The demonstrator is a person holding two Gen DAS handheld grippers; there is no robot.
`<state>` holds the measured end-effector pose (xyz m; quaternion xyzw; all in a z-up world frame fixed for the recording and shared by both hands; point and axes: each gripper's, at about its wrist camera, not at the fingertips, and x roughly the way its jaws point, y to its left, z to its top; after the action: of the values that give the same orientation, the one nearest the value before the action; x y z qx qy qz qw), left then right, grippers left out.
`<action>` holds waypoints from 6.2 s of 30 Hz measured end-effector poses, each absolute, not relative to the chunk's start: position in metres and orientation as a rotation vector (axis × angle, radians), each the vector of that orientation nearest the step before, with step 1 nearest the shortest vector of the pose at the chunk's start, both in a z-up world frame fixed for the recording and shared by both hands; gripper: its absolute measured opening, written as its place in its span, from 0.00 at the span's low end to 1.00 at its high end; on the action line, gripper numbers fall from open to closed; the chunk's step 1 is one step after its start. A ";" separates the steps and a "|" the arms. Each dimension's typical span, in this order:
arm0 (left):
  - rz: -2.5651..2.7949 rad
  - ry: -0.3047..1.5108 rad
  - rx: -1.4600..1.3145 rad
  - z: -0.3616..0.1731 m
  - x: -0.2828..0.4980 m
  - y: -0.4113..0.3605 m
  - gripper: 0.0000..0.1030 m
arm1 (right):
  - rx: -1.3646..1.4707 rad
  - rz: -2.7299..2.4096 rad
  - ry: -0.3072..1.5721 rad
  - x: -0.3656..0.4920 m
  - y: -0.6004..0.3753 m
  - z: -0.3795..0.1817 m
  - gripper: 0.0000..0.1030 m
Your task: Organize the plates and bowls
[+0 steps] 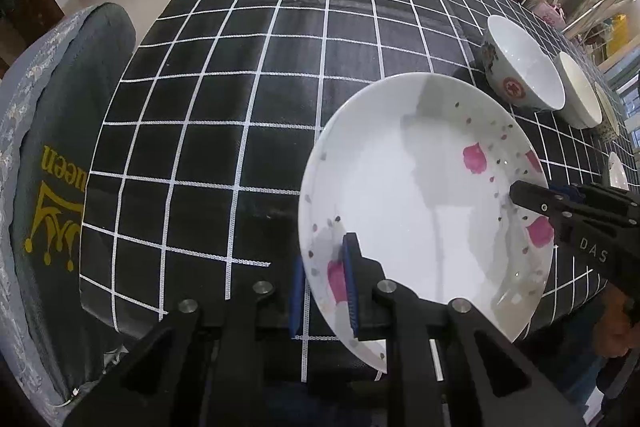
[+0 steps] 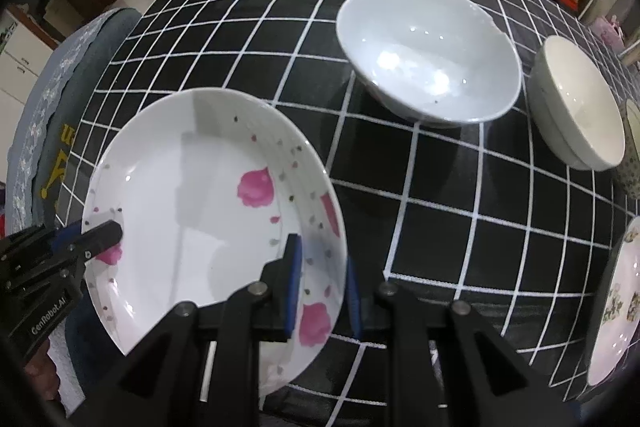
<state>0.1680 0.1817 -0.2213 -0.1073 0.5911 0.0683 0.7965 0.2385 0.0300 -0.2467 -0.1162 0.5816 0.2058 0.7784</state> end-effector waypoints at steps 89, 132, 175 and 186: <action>-0.306 1.306 0.033 -0.233 0.307 -0.212 0.17 | 0.093 0.077 1.234 0.287 -0.356 -0.236 0.38; -0.116 1.309 -0.058 -0.235 0.239 -0.049 0.13 | -0.099 0.289 1.244 0.250 -0.189 -0.243 0.24; -0.166 1.273 -0.046 -0.205 0.220 -0.002 0.12 | -0.064 0.218 1.290 0.265 -0.186 -0.224 0.23; -0.097 1.231 -0.057 -0.175 0.204 0.053 0.12 | -0.100 0.293 1.259 0.237 -0.123 -0.196 0.23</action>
<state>0.2036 0.0527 -0.1753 -0.0266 0.5769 -0.0453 0.8151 0.2366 -0.1229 -0.1957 -0.0465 0.5862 0.1364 0.7972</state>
